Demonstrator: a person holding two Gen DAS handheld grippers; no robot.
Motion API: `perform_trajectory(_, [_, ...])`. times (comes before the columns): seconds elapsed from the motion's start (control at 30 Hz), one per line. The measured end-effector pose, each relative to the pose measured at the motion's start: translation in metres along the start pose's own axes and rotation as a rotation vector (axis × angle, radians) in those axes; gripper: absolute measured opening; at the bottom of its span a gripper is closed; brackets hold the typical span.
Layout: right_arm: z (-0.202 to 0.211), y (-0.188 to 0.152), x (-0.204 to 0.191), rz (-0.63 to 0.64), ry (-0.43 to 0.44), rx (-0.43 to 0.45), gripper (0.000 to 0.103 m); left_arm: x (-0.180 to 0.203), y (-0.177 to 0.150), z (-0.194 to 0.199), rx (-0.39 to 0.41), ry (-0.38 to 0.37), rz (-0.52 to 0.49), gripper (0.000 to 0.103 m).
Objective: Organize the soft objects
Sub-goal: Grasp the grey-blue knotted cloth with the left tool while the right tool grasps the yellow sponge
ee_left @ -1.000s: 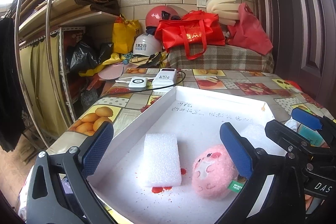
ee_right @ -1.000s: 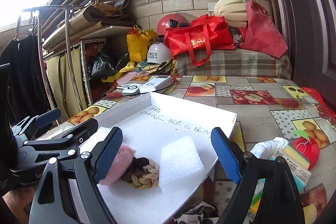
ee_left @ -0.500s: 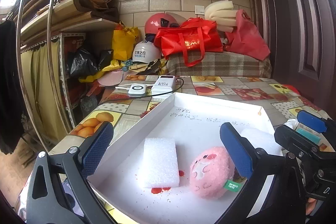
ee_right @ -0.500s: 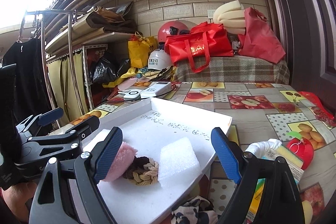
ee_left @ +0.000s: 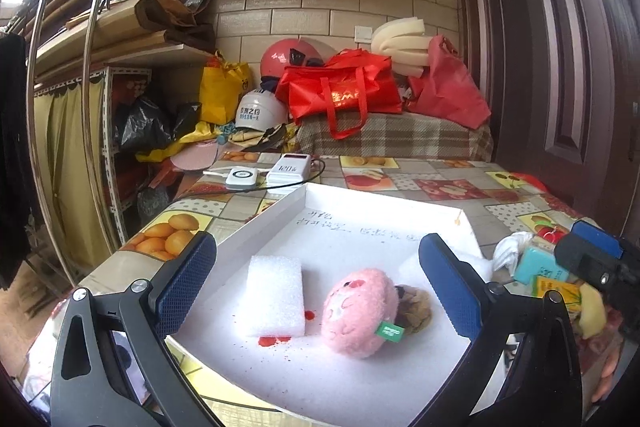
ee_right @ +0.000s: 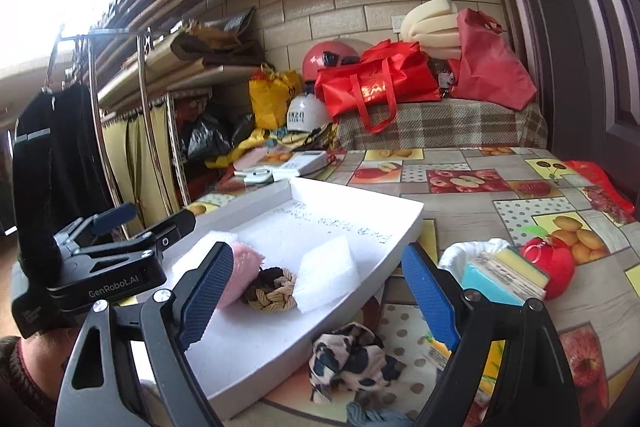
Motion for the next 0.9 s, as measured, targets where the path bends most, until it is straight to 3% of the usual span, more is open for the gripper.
perform_trajectory(0.13, [0.047,0.017,0.028,0.002,-0.039,0.134,0.086,0.017,0.006,0.019,0.065,-0.083,0.011,0.102])
perform_trajectory(0.27, [0.081,0.023,0.075,-0.011,-0.166,0.154,0.087,0.041,0.005,0.018,0.019,-0.245,0.030,0.102])
perform_trajectory(0.33, [0.088,0.021,0.106,-0.066,-0.196,0.093,0.087,0.059,0.005,0.019,-0.008,-0.337,0.008,0.102])
perform_trajectory(0.43, [0.090,0.012,0.136,-0.143,-0.117,-0.048,0.087,0.093,0.004,0.026,-0.038,-0.458,-0.076,0.102])
perform_trajectory(0.53, [0.085,0.000,0.144,-0.074,-0.155,-0.175,0.087,0.138,-0.004,0.037,-0.097,-0.598,-0.202,0.102])
perform_trajectory(0.6, [0.081,-0.009,0.137,-0.027,-0.126,-0.235,0.087,0.165,-0.011,0.043,-0.145,-0.671,-0.288,0.102])
perform_trajectory(0.73, [0.066,-0.027,0.114,0.070,-0.054,-0.341,0.086,0.197,-0.023,0.044,-0.209,-0.678,-0.438,0.102])
perform_trajectory(0.9, [0.036,-0.044,0.097,0.152,-0.032,-0.482,0.086,0.207,-0.034,0.030,-0.302,-0.694,-0.456,0.102])
Point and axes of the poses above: each gripper's, at about its wrist camera, not at the fingertips, and z roughly against the way its jaws point, x to its right, y to its top, the point moved 6 cm from there along -z, roughly the way its jaws point, and after that the axes turned 9 degrees about -z, right-handed, at the moved point
